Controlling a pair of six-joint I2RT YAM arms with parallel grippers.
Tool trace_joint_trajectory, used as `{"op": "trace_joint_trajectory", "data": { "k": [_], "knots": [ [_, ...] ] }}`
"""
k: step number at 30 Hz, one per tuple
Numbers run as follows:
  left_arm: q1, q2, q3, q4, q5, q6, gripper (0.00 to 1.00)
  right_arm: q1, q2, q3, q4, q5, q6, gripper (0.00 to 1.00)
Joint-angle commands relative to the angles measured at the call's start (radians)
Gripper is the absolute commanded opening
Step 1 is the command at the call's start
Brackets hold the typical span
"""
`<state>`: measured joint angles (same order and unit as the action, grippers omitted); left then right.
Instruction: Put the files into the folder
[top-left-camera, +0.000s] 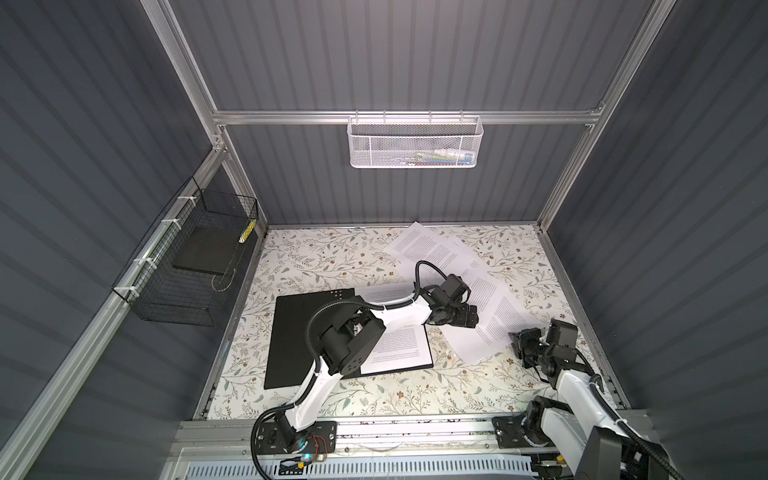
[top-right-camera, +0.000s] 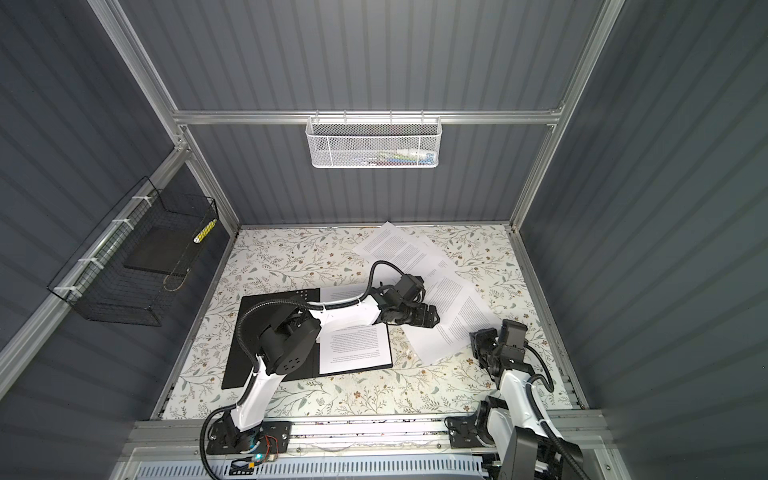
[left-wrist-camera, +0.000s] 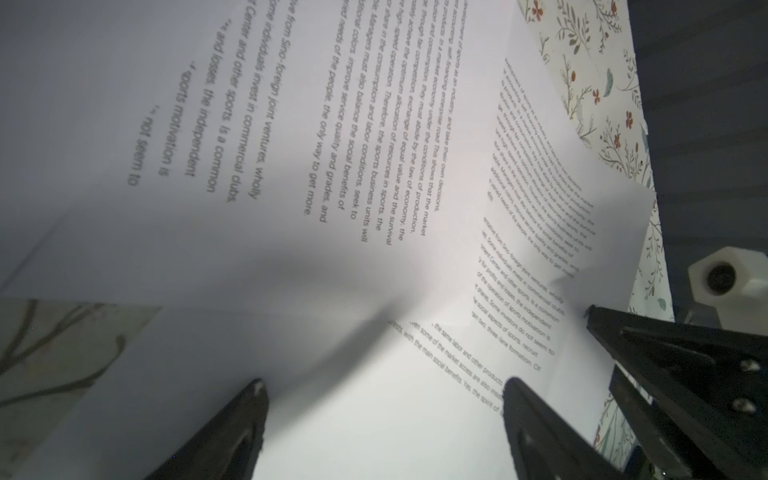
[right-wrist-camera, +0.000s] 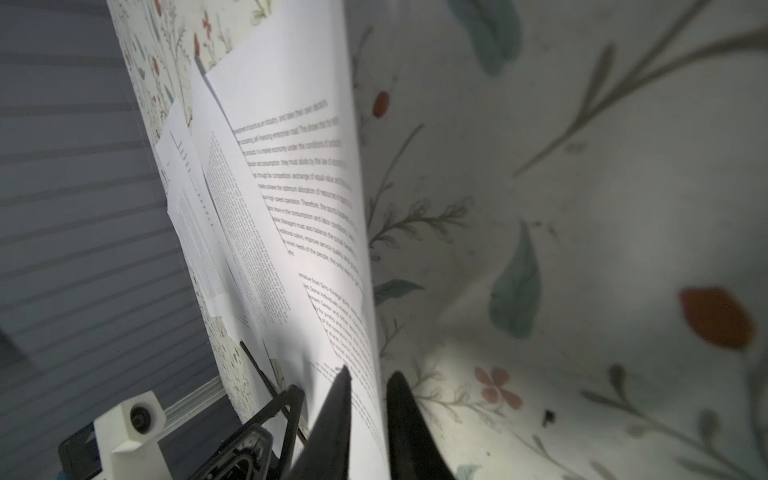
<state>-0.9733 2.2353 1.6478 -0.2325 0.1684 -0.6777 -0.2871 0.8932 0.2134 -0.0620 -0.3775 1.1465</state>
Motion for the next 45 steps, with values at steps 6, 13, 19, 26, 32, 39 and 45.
{"op": "trace_joint_trajectory", "data": {
  "k": [6, 13, 19, 26, 32, 39, 45],
  "knots": [
    [0.011, 0.088, 0.068, -0.293, 0.032, 0.066, 0.91, 0.031, -0.074, 0.059, -0.046, 0.03, -0.082, 0.0],
    [0.013, 0.006, 0.163, -0.334, 0.086, 0.195, 0.93, 0.041, -0.154, 0.138, -0.177, 0.072, -0.157, 0.0],
    [0.014, -0.123, 0.179, -0.304, 0.104, 0.289, 1.0, 0.041, -0.184, 0.258, -0.302, 0.07, -0.236, 0.0],
    [0.014, -0.335, 0.035, -0.136, 0.063, 0.313, 1.0, 0.042, -0.177, 0.416, -0.409, 0.052, -0.355, 0.0],
    [0.016, -0.51, -0.153, -0.005, -0.083, 0.351, 1.0, 0.042, -0.114, 0.543, -0.476, -0.003, -0.442, 0.0],
    [0.015, -0.719, -0.396, 0.097, -0.315, 0.395, 1.0, 0.056, -0.021, 0.663, -0.523, -0.054, -0.498, 0.0],
    [0.015, -0.905, -0.542, 0.018, -0.542, 0.495, 1.0, 0.17, 0.066, 0.779, -0.544, 0.005, -0.517, 0.0]
  ]
}}
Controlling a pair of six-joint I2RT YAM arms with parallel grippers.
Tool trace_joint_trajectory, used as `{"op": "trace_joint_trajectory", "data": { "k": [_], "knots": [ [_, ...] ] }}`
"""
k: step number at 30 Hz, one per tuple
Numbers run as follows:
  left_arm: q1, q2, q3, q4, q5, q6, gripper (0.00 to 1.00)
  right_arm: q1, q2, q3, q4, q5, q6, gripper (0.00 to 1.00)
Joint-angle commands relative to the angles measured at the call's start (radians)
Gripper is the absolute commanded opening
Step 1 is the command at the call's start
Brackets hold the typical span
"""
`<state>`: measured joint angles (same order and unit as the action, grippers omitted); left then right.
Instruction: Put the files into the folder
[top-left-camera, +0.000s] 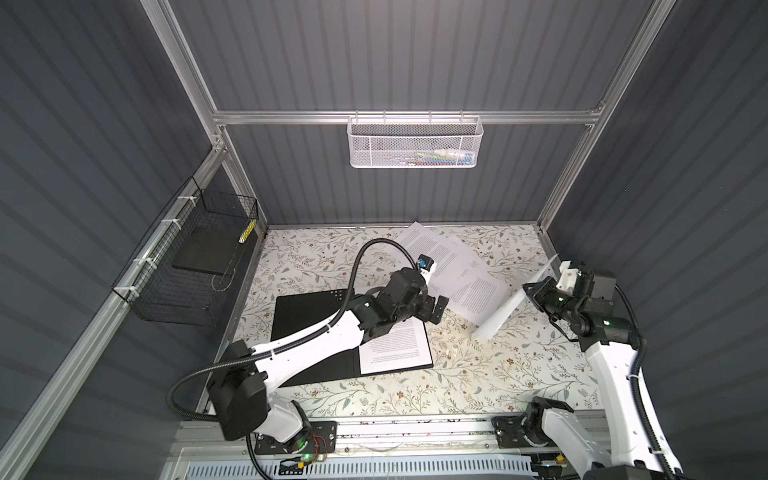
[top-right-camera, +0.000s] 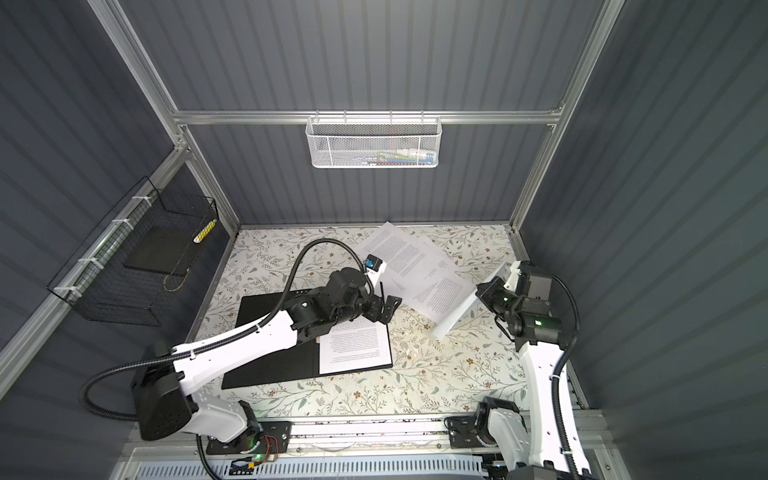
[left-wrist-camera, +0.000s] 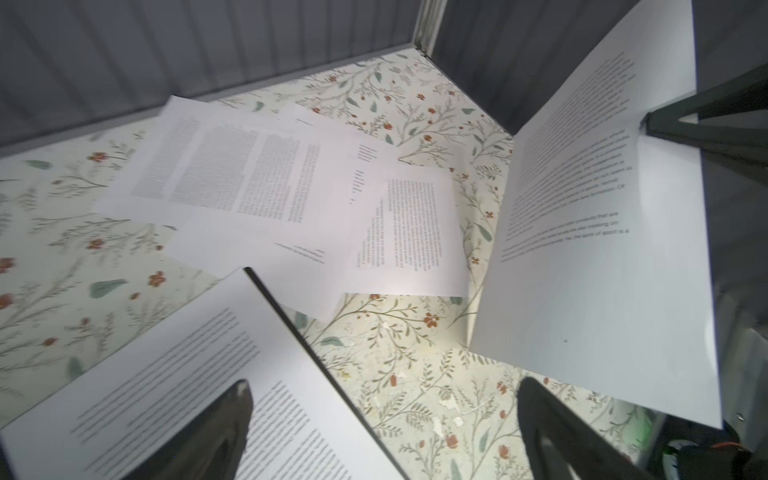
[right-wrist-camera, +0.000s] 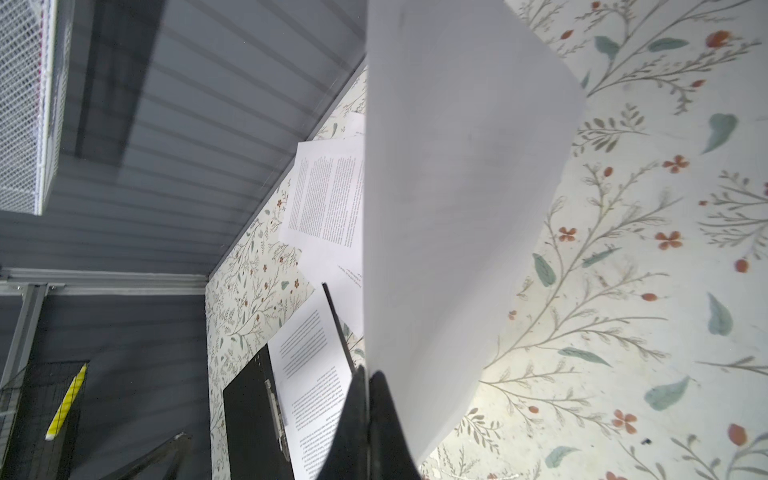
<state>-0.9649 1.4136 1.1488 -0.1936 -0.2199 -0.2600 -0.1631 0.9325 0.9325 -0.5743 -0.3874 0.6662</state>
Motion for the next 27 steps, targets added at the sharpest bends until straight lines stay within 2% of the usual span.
{"op": "trace_joint_trajectory", "data": {
  "k": [1, 7, 13, 16, 21, 23, 27],
  "knots": [
    [0.007, -0.114, -0.069, -0.029, -0.17, 0.098, 1.0, 0.075, 0.054, 0.089, -0.041, 0.025, -0.04, 0.0],
    [0.007, -0.26, -0.186, -0.107, -0.242, 0.162, 1.0, 0.26, 0.217, 0.234, -0.039, 0.09, -0.039, 0.0],
    [0.007, -0.35, -0.205, -0.257, -0.39, 0.17, 1.0, 0.48, 0.404, 0.417, -0.018, 0.11, -0.02, 0.0],
    [0.007, -0.392, -0.222, -0.321, -0.549, 0.125, 1.0, 0.575, 0.511, 0.522, 0.014, 0.062, -0.001, 0.0],
    [0.007, -0.515, -0.298, -0.354, -0.555, 0.113, 1.0, 0.682, 0.637, 0.666, 0.07, -0.119, 0.05, 0.0],
    [0.007, -0.565, -0.342, -0.353, -0.562, 0.093, 1.0, 0.683, 0.643, 0.652, 0.133, -0.19, 0.097, 0.0],
    [0.007, -0.626, -0.387, -0.346, -0.575, 0.077, 1.0, 0.657, 0.624, 0.585, 0.173, -0.233, 0.111, 0.0]
  ]
}}
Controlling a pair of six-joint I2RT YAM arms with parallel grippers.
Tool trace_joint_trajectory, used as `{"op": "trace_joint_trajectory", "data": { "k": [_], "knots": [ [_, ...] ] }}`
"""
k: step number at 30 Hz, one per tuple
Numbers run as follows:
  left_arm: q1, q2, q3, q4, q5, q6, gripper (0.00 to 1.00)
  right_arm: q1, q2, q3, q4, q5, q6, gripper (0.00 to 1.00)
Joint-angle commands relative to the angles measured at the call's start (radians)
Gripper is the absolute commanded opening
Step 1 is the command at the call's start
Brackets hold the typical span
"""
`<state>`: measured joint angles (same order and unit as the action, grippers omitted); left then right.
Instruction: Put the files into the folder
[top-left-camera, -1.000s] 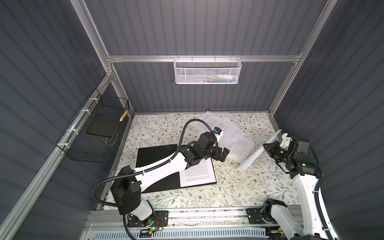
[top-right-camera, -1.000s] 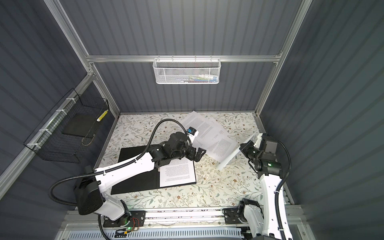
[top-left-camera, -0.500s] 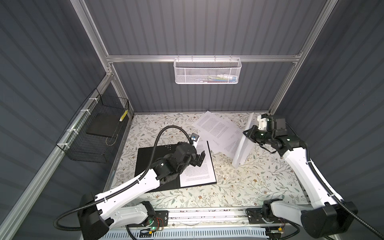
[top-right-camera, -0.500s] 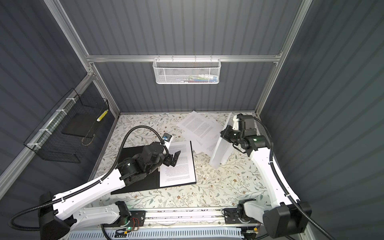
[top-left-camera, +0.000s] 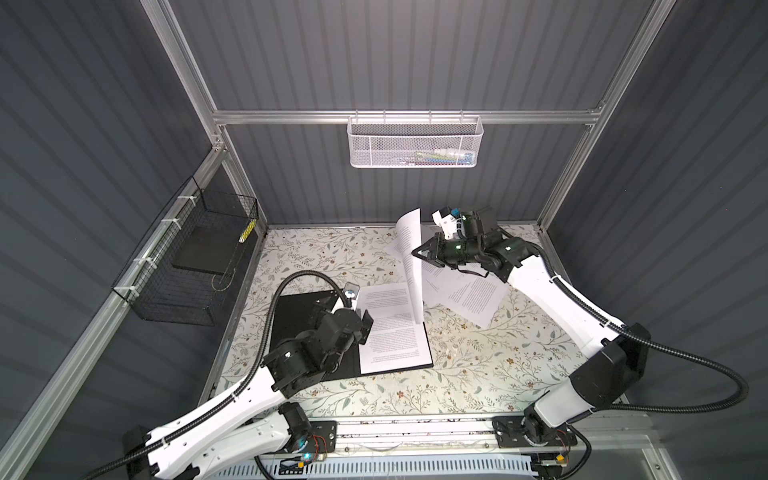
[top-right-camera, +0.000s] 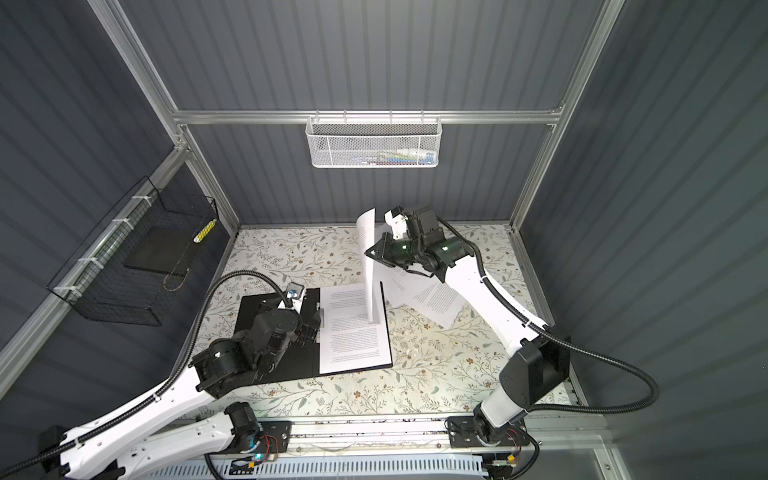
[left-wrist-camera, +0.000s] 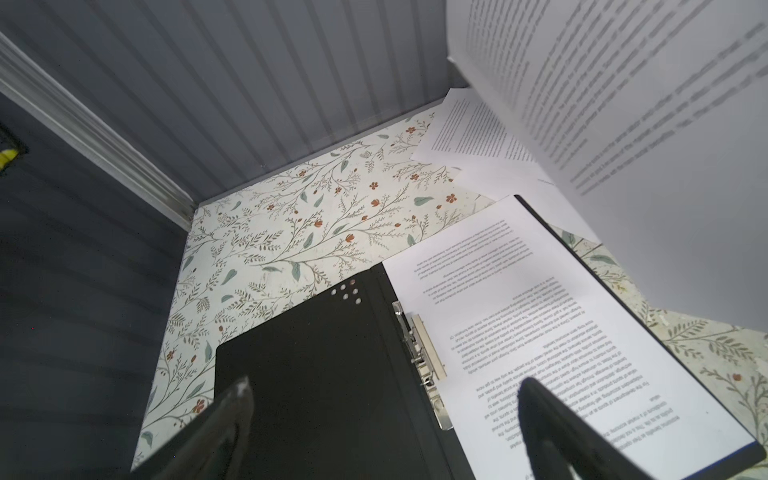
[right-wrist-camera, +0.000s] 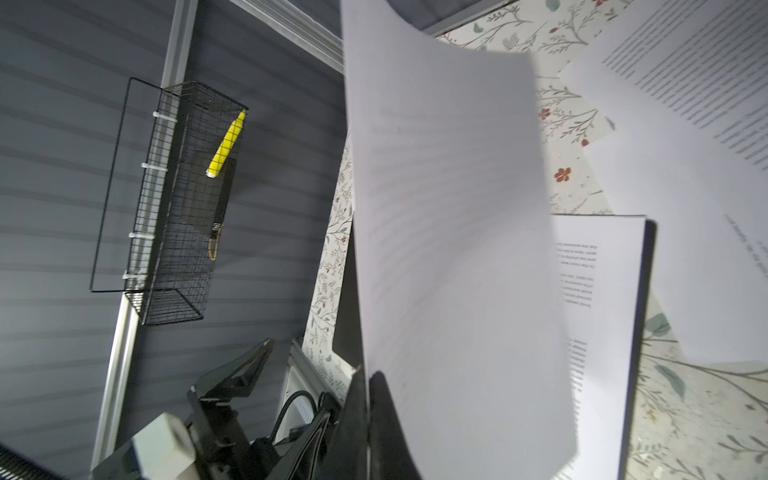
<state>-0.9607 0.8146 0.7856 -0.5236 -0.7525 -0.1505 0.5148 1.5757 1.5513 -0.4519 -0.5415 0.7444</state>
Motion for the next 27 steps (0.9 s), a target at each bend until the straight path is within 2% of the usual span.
{"op": "trace_joint_trajectory", "data": {
  "k": [1, 4, 6, 10, 14, 23, 27],
  "knots": [
    [0.002, -0.031, -0.033, -0.003, -0.048, -0.03, 1.0, -0.034, -0.022, -0.063, 0.054, -0.084, 0.032, 0.0],
    [0.003, -0.015, -0.042, 0.024, -0.037, -0.013, 1.0, -0.09, -0.009, -0.188, 0.141, -0.166, 0.046, 0.0],
    [0.003, 0.011, -0.045, 0.041, -0.024, 0.001, 1.0, -0.125, 0.028, -0.264, 0.191, -0.208, 0.006, 0.0],
    [0.002, 0.06, -0.035, 0.041, -0.012, 0.015, 1.0, -0.133, 0.136, -0.319, 0.151, -0.167, -0.19, 0.0],
    [0.002, 0.059, -0.04, 0.033, 0.004, 0.014, 1.0, -0.125, 0.201, -0.387, 0.222, -0.148, -0.216, 0.0],
    [0.003, 0.079, -0.042, 0.037, 0.12, 0.04, 1.0, -0.075, 0.263, -0.369, 0.222, -0.102, -0.256, 0.0],
    [0.004, 0.101, -0.038, 0.035, 0.128, 0.055, 1.0, -0.066, 0.279, -0.356, 0.216, -0.102, -0.265, 0.0]
  ]
}}
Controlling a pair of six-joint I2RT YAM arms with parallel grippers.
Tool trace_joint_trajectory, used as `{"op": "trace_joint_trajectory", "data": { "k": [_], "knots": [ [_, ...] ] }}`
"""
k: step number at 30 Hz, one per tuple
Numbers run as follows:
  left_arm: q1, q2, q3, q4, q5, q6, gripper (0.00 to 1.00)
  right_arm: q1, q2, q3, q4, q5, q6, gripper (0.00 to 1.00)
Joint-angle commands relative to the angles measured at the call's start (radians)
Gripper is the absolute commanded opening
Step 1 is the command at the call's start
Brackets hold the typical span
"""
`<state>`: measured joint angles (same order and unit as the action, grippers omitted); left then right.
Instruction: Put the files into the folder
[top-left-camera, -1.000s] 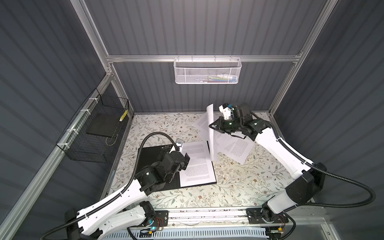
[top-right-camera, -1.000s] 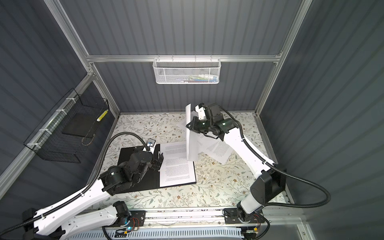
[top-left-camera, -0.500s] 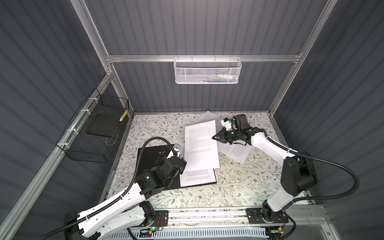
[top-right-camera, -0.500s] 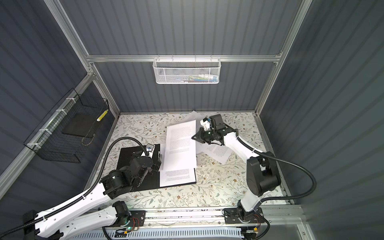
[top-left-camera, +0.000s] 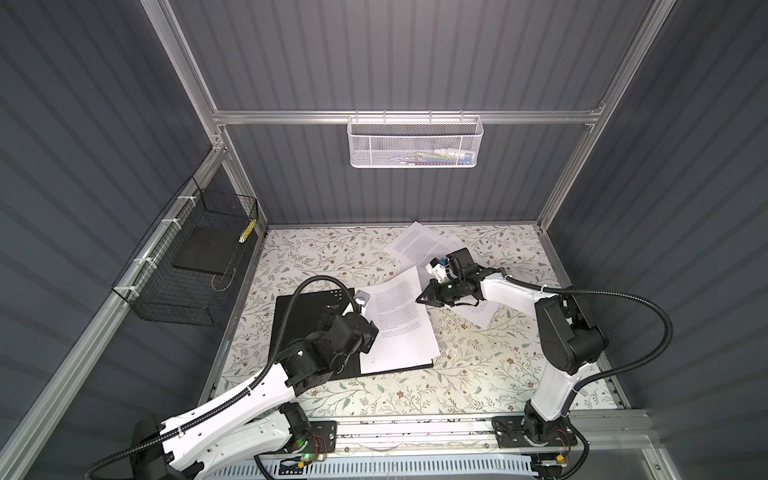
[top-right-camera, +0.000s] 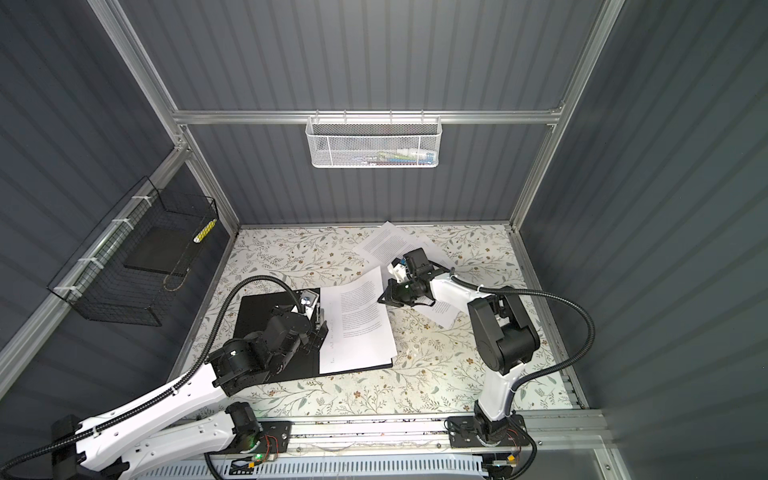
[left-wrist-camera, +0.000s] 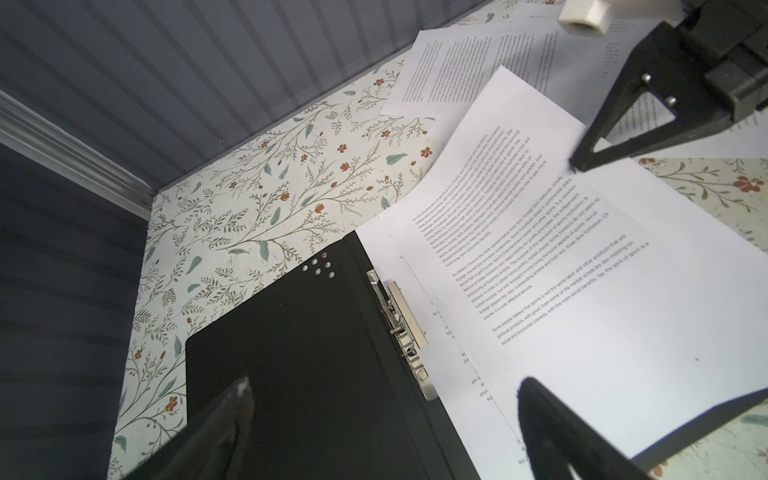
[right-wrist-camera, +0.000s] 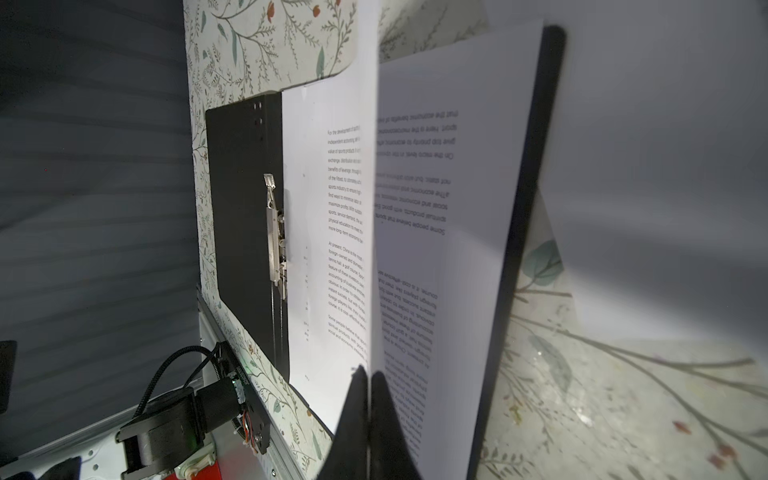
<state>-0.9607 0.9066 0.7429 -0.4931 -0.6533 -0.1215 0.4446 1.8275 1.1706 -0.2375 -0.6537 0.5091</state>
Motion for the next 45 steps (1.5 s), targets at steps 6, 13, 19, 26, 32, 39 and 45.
{"op": "trace_joint_trajectory", "data": {
  "k": [6, 13, 19, 26, 32, 39, 45],
  "knots": [
    [0.005, 0.018, 0.004, 0.004, 0.05, 0.033, 1.0, 0.019, 0.045, 0.025, 0.011, 0.015, -0.012, 0.0],
    [0.006, 0.042, 0.012, -0.003, 0.102, 0.033, 1.0, 0.042, 0.07, 0.029, 0.041, 0.015, 0.025, 0.0],
    [0.007, 0.061, 0.019, -0.01, 0.148, 0.032, 1.0, 0.054, 0.08, 0.026, 0.058, 0.021, 0.046, 0.0],
    [0.007, 0.068, 0.022, -0.013, 0.151, 0.034, 1.0, 0.057, 0.082, 0.024, 0.064, 0.026, 0.054, 0.0],
    [0.006, 0.069, 0.022, -0.012, 0.155, 0.034, 1.0, 0.057, 0.091, 0.031, 0.07, 0.024, 0.065, 0.0],
    [0.007, 0.073, 0.022, -0.012, 0.155, 0.037, 1.0, 0.06, 0.1, 0.028, 0.074, 0.024, 0.074, 0.0],
    [0.007, 0.077, 0.024, -0.014, 0.156, 0.036, 1.0, 0.062, 0.102, 0.021, 0.087, 0.023, 0.086, 0.0]
  ]
}}
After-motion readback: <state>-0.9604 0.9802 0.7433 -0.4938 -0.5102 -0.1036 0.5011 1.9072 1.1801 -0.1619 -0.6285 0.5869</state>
